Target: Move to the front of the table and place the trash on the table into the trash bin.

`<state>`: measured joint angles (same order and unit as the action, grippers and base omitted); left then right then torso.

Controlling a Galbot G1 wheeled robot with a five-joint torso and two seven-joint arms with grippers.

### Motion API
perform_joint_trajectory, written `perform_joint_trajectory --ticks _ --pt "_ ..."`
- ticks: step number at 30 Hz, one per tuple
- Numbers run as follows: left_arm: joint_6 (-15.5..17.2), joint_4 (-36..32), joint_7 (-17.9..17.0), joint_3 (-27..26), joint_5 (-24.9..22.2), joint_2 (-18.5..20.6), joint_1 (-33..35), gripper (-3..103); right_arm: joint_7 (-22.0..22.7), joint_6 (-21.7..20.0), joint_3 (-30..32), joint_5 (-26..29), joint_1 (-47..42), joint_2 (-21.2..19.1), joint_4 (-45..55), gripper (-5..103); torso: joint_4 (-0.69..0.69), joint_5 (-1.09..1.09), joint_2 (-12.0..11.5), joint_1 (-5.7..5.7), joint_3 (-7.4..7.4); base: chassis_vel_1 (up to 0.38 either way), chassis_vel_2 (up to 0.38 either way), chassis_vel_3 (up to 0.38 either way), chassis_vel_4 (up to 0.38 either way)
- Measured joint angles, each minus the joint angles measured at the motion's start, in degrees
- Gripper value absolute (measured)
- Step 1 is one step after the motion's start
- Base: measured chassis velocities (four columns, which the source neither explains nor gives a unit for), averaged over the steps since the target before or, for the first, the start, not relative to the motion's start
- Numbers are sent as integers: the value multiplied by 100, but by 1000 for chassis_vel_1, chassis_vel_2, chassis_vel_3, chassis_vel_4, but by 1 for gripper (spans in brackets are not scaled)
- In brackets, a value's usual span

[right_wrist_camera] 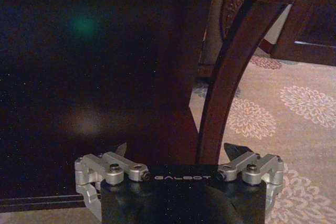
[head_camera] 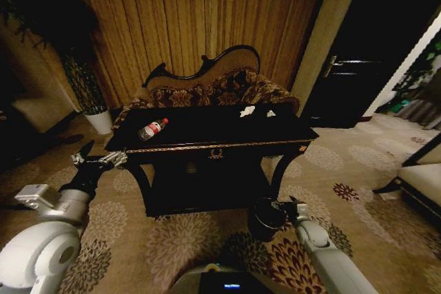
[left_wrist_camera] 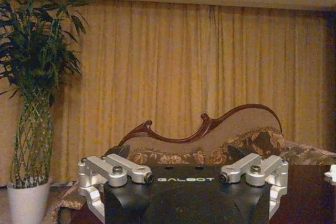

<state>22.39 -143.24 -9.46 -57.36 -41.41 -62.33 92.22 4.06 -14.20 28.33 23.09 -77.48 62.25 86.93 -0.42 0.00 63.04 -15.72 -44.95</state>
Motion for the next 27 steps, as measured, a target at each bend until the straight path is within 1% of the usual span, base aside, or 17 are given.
perform_joint_trajectory --ticks 7,8,9,11,13,15,16,18,19,21,23,24,27 --pt "-1 0 2 16 -3 5 -7 100 0 7 78 90 -36 -17 94 100 0 0 0 0 0 0 0 0 0" --pt "-1 0 13 30 -3 -2 -8 100 0 99 81 110 -9 -21 93 100 -1 0 0 0 0 0 0 0 0" --pt "-1 0 13 30 -3 -2 -8 100 0 99 81 110 -9 -21 93 100 -1 0 0 0 0 0 0 0 0" --pt "-6 0 52 34 -2 -8 -9 100 1 275 120 175 15 -28 231 100 0 1 0 0 0 0 0 0 0" --pt "-13 0 60 32 -2 -7 -9 100 2 304 146 268 11 -40 380 100 -1 1 0 0 0 0 0 0 0" --pt "-20 0 69 18 -2 0 -9 100 14 314 242 601 -32 -95 870 100 1 0 0 0 0 0 0 0 0" --pt "-20 0 69 18 -2 0 -9 100 14 314 242 601 -32 -95 870 100 1 0 0 0 0 0 0 0 0" --pt "-21 0 69 33 -2 -5 -21 100 137 235 339 957 -109 -173 1514 100 0 -1 0 0 0 0 0 0 0" --pt "-21 0 69 33 -2 -5 -21 100 137 235 339 957 -109 -173 1514 100 0 -1 0 0 0 0 0 0 0" --pt "-22 0 71 51 -1 -15 -29 100 349 197 376 1172 -166 -255 2086 100 1 0 0 0 0 0 0 0 0" --pt "-22 0 71 45 -1 -16 -29 100 468 188 423 1309 -260 -331 2533 100 1 0 -1 0 0 0 0 0 0" --pt "-22 0 71 45 -1 -16 -29 100 468 188 423 1309 -260 -331 2533 100 1 0 -1 0 0 0 0 0 0" --pt "-63 0 72 -20 -3 -15 -8 100 584 185 543 1368 -454 -452 3203 100 0 -1 0 0 0 0 0 0 0"
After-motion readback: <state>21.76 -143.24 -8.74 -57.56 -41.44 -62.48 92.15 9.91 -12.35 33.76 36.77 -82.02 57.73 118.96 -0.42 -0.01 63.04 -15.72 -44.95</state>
